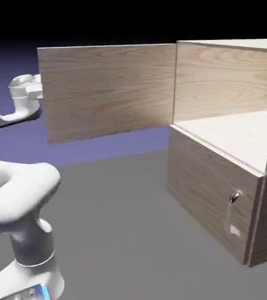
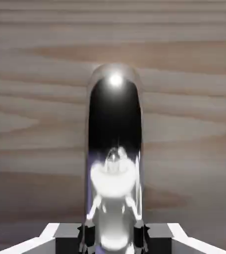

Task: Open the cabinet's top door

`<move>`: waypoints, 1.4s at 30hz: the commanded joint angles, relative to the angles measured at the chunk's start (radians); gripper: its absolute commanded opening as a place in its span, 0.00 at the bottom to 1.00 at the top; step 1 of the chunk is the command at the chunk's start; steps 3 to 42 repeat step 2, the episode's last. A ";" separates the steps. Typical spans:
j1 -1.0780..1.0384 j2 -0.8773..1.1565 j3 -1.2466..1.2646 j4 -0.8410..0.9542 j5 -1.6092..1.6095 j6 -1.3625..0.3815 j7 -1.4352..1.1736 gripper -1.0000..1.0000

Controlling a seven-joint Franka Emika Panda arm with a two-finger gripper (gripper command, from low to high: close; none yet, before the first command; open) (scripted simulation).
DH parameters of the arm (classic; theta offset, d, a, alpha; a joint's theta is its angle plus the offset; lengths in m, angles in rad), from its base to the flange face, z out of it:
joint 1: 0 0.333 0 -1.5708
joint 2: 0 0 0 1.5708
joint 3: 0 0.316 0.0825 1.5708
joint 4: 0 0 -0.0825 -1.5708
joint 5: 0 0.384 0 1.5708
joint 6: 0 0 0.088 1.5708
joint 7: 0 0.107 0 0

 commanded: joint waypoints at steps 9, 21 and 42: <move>-0.052 -0.008 0.012 0.072 0.000 -0.047 -0.018 0.00; -0.052 -0.008 0.012 0.072 0.000 -0.047 -0.018 0.00; -0.052 -0.008 0.012 0.072 0.000 -0.047 -0.018 0.00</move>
